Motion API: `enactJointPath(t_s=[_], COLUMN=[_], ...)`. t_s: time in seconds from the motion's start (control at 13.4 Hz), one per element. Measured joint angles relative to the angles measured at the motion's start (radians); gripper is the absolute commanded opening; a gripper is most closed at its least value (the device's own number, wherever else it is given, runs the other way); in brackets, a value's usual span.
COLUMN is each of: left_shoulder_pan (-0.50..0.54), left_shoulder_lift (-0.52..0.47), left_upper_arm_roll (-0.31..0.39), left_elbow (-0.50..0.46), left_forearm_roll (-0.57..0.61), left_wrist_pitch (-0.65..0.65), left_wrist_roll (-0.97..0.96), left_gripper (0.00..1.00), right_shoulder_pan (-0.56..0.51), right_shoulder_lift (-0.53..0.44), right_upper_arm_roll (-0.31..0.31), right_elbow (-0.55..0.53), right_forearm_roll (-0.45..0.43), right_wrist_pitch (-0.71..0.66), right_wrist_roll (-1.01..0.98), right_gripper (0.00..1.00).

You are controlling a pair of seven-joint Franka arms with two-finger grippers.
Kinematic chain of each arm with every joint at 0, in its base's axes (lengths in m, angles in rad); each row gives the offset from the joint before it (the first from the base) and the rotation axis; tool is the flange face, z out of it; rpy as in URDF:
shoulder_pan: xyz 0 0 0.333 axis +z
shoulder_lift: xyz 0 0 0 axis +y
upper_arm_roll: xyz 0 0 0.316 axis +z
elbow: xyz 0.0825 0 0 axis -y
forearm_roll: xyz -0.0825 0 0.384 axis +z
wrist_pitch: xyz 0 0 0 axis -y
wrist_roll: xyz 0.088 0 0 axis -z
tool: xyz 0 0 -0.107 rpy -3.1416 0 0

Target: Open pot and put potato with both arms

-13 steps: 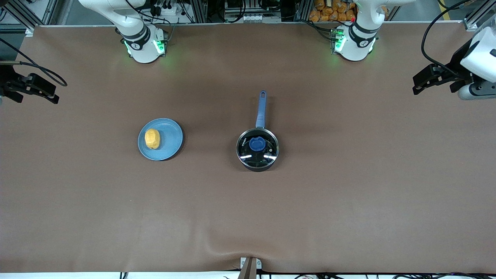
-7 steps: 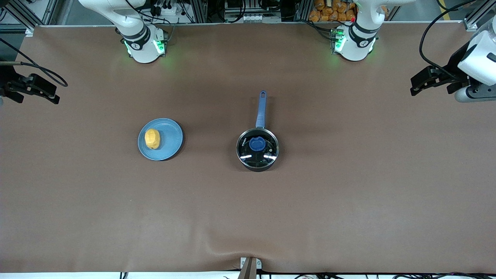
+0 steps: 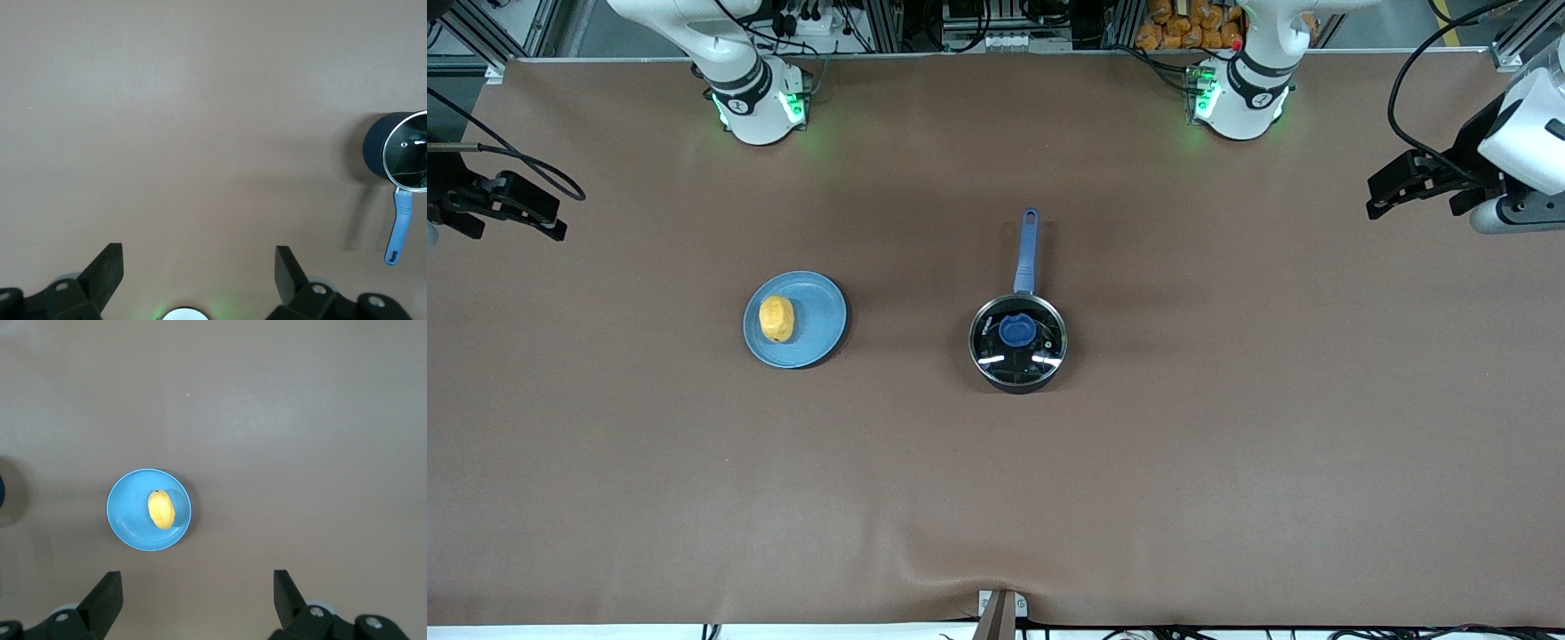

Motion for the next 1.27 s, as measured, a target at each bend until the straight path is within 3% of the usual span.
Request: enactJointPath(t_s=[1.27], left_shoulder_pan=[0.040], left_shoulder_lift=[-0.011], left_upper_arm_roll=[0.012], left_elbow=[0.003], left_forearm_roll=[0.001], left_wrist_pitch=[0.000], left_wrist_roll=[0.000], left_gripper=[1.00], right_shoulder_pan=[0.016], right_shoulder_lift=[0.006], right_upper_arm_roll=[-0.010], right_elbow=[-0.005], right_forearm_roll=[0.009], right_wrist_pitch=[0.000], right_wrist_roll=[0.000], right_gripper=[1.00])
